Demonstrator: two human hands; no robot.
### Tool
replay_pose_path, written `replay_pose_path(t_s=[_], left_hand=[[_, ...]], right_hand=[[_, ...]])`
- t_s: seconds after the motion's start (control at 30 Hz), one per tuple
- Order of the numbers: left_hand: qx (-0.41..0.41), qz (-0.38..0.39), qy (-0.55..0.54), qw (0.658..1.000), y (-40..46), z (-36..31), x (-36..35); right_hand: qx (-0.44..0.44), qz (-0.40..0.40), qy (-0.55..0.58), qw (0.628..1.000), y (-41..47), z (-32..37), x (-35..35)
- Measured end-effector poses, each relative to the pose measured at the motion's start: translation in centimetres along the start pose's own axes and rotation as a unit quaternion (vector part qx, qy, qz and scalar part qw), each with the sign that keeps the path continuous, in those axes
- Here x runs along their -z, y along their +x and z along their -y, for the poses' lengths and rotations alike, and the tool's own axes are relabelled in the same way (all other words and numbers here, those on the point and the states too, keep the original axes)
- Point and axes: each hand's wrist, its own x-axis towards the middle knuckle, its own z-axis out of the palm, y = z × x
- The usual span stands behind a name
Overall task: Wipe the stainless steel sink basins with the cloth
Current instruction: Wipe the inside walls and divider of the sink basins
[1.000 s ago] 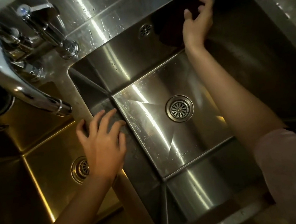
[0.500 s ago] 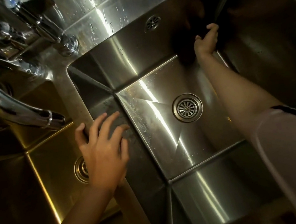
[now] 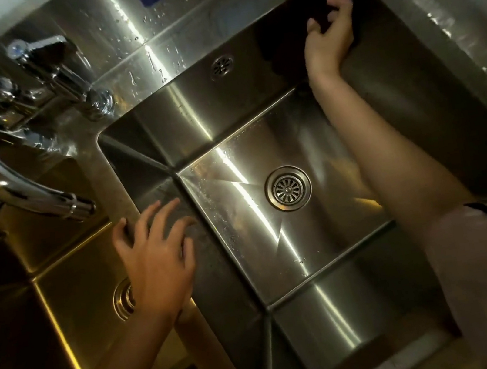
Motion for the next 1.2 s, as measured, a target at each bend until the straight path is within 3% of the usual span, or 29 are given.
replay_pose_path(t_s=[0.13,0.27,0.47,0.77,1.0,1.2], left_hand=[[-0.007,0.008,0.017,1.000,0.1,0.4,-0.4],[-0.016,-0.007,0.018,1.000,0.1,0.7,-0.8],[-0.022,-0.017,0.024,0.999,0.3,0.6,-0.9],[-0.016,-0.013,0.038,0.999,0.4,1.2,-1.5],[-0.019,-0.025,0.030,0.999,0.4,1.4,-1.6],[-0.017,-0.011,0.037,0.999,0.4,1.4,-1.4]], right_hand=[[0.062,-0.021,0.026,0.997,0.0,3.3,1.4],[0.061,-0.023,0.011,0.998,0.3,2.7,1.2],[0.013,0.031,-0.068,0.997,1.0,-4.2,-0.2],[-0.117,0.020,-0.092,0.989,0.8,-12.2,-3.4],[-0.151,-0.074,-0.048,0.985,0.4,-12.2,-4.6],[-0.121,-0.165,0.016,0.979,0.0,-9.1,-3.5]])
